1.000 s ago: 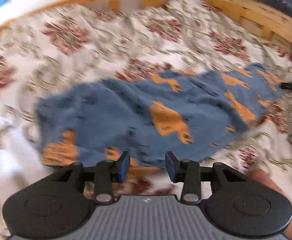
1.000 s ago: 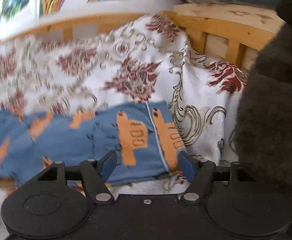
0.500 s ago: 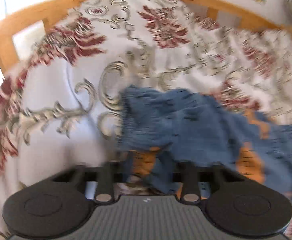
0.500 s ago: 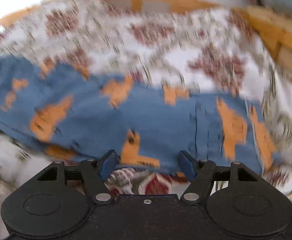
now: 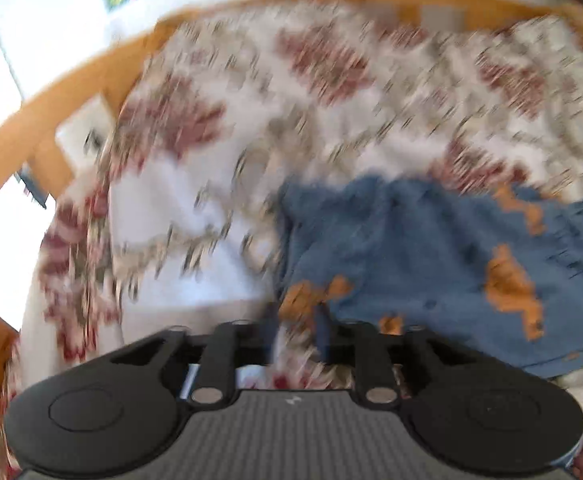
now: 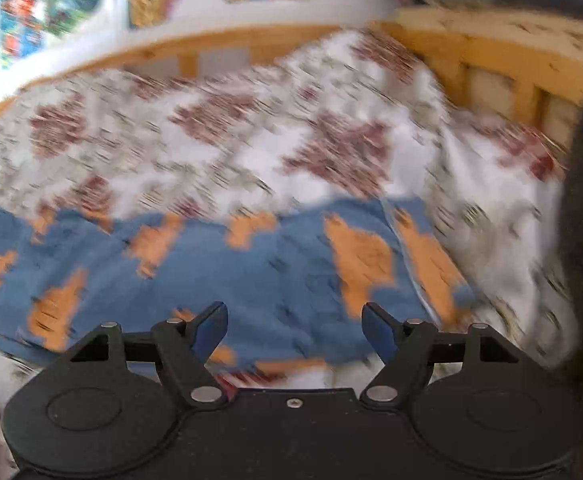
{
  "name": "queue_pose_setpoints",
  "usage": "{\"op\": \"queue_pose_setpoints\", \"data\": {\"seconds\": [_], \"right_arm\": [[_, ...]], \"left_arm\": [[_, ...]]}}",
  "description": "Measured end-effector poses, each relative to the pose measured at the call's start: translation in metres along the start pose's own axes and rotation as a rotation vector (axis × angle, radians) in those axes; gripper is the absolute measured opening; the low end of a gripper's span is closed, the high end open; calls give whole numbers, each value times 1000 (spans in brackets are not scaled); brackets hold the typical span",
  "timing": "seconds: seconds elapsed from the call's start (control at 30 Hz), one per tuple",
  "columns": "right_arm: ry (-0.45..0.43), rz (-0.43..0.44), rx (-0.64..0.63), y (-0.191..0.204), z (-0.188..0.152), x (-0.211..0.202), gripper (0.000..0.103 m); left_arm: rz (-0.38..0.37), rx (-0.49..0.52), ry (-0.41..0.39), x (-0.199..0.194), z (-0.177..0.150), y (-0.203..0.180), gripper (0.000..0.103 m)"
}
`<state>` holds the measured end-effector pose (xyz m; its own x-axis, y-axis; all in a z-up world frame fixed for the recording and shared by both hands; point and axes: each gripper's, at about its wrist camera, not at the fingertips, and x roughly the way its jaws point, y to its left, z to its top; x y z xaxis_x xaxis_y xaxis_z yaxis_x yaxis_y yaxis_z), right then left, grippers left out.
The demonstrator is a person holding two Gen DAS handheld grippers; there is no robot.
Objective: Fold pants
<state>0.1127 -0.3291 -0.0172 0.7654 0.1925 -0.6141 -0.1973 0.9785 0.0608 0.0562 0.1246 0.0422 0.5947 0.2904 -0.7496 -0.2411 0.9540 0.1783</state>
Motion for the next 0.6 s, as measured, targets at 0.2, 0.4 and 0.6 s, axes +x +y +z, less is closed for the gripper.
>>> {"op": "queue_pose_setpoints", "data": {"seconds": [0.2, 0.4, 0.6], "right_arm": [[94, 416, -45, 44, 59, 57, 76], [175, 636, -198, 127, 117, 127, 73], [307, 725, -379, 179, 129, 180, 50]], "left_arm": [[-107, 157, -117, 6, 35, -12, 56], [-190, 289, -46, 57, 68, 4, 63], [-202, 532, 64, 91, 66, -2, 53]]}}
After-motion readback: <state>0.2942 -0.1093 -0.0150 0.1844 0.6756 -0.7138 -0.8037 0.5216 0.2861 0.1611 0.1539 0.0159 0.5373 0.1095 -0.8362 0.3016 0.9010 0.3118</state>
